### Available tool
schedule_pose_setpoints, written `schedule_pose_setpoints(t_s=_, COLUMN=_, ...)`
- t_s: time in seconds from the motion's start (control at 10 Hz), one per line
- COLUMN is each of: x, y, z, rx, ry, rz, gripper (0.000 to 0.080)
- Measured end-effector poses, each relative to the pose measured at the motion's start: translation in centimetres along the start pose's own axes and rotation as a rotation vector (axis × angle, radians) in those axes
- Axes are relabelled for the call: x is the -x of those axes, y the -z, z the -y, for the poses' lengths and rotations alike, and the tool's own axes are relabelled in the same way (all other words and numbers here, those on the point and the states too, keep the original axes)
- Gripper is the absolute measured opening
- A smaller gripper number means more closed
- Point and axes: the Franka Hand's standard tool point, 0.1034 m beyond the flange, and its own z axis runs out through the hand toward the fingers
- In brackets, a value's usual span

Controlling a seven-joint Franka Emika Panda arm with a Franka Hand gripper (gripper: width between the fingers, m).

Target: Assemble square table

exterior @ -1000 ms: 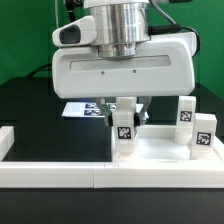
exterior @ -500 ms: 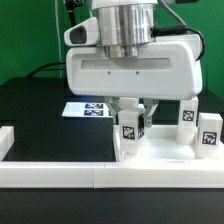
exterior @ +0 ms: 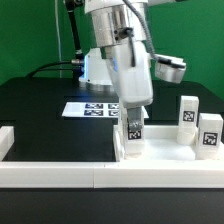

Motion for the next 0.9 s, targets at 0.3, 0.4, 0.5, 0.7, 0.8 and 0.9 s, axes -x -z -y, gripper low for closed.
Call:
schedule_pose_setpoints(t_s=0.3, x=0.22, y=-0.13, z=-0.11, rx=0.003, ry=0.03, rz=0.003, gripper=0.0336)
schedule_pose_setpoints(t_s=0.4, x=0.25, y=-0.21, z=-0.51, rx=0.025, ry=0.17, rz=0.011, gripper=0.0336)
schedule_pose_setpoints(t_s=0.5, x=0.3, y=-0.24, z=-0.7, rx=0.039, ry=0.307, rz=0.018, gripper=0.0568)
schedule_pose_setpoints(t_s=0.7, x=0.45, y=0.0, z=-0.46, rx=0.046, ry=0.584, rz=0.03, gripper=0.0627)
schedule_pose_setpoints(t_s=0.8, x=0.41, y=-0.02, z=-0.47, rx=0.045, ry=0.646, rz=0.031, gripper=0.0643)
schedule_pose_setpoints(t_s=0.9, x=0.4, y=-0.01, z=-0.47, rx=0.044, ry=0.718, rz=0.033, gripper=0.0648)
